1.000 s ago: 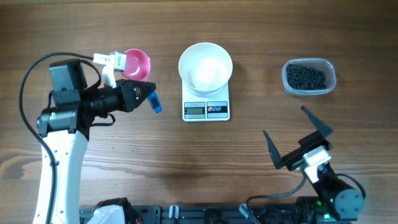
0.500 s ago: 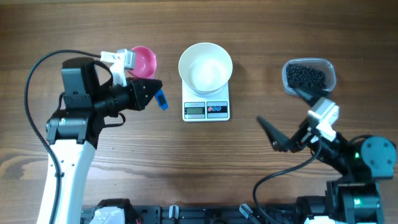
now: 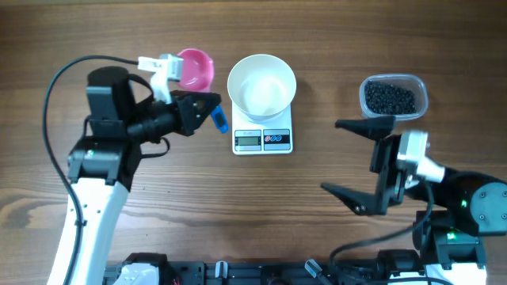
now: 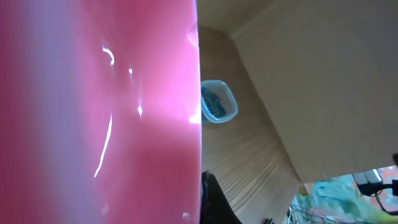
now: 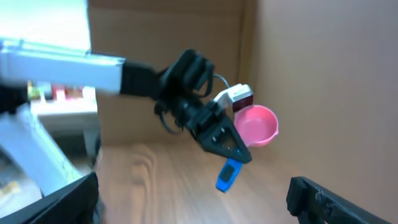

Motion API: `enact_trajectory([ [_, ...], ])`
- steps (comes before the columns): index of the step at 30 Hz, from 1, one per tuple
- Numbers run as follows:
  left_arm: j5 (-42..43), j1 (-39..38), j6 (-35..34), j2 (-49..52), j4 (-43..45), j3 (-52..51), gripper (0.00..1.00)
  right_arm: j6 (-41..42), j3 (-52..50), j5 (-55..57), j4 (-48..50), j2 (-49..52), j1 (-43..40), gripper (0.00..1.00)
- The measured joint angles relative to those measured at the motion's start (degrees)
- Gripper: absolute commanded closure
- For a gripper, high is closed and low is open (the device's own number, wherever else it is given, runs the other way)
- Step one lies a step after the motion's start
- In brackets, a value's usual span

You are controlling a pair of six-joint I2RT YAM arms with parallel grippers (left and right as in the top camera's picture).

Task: Scoop item into bowl and weigh 150g on scale

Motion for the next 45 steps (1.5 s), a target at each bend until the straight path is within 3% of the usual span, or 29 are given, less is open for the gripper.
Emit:
enact_trajectory([
  [3, -3.82, -3.43, -2.32, 0.0, 1.03, 0.0, 0.96, 6.84, 0.0, 4.04, -2.03, 0.39, 0.0, 0.0],
  [9, -9.14, -9.29, -5.27, 0.0, 7.21, -0.11, 0.96, 18.73, 0.09, 20.98, -16.61, 1.2, 0.0, 0.0],
  [12, -10.16, -11.74, -8.66, 0.0, 12.76, -0.13, 0.96, 24.39, 0.09, 25.66, -17.11, 2.29, 0.0, 0.0],
  [20, -12.04, -15.39, -23.61, 0.0, 27.21, -0.24, 0.96, 52.52, 0.09, 27.12, -16.55, 4.66, 0.0, 0.01],
  [22, -13.6, -17.59, -26.21, -0.04, 30.34, -0.24, 0.96, 55.49, 0.09, 26.43, -15.76, 5.6, 0.0, 0.01],
  [31, -25.53, -26.62, -35.3, -0.09, 33.09, -0.24, 0.96, 60.63, 0.09, 21.57, -9.86, 8.59, 0.0, 0.2],
  [45, -33.73, -35.21, -41.75, 1.68, 41.92, -0.24, 0.96, 66.34, 0.09, 16.26, -2.86, 8.59, 0.0, 0.21],
])
